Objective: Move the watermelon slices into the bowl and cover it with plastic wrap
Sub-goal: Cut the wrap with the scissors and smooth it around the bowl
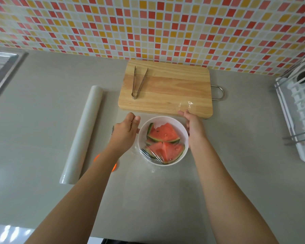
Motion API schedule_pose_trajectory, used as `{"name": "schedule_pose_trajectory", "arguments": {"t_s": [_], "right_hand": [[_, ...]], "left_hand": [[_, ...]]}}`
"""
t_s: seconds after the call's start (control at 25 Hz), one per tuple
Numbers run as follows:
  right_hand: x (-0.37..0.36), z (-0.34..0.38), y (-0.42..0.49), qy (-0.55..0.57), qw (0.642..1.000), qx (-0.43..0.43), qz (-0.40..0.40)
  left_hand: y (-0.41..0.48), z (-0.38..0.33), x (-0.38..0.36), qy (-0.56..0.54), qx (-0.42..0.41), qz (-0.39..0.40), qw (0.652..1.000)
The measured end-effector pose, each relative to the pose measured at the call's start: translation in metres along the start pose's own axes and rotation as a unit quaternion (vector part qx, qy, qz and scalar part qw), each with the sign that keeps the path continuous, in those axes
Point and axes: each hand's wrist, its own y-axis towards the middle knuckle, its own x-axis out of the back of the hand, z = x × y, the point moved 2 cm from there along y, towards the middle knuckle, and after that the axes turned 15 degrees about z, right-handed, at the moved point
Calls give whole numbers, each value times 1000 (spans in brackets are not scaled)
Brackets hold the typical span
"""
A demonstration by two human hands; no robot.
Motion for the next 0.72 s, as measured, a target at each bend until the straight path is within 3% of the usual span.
{"name": "schedule_pose_trajectory", "arguments": {"t_s": [0.16,0.48,0.6,0.72], "right_hand": [[-1,-5,0,13,998,-58,7],[3,-7,1,-22,997,-59,-50],[3,-5,0,-39,996,-42,-63],[3,-3,-1,-79,993,-50,-66]], "left_hand": [[2,4,-2,-43,27,-13,999],[3,9,-21,-180,110,-60,976],[-1,10,-30,-271,149,-34,950],[-3,7,-36,-415,135,-26,899]]}}
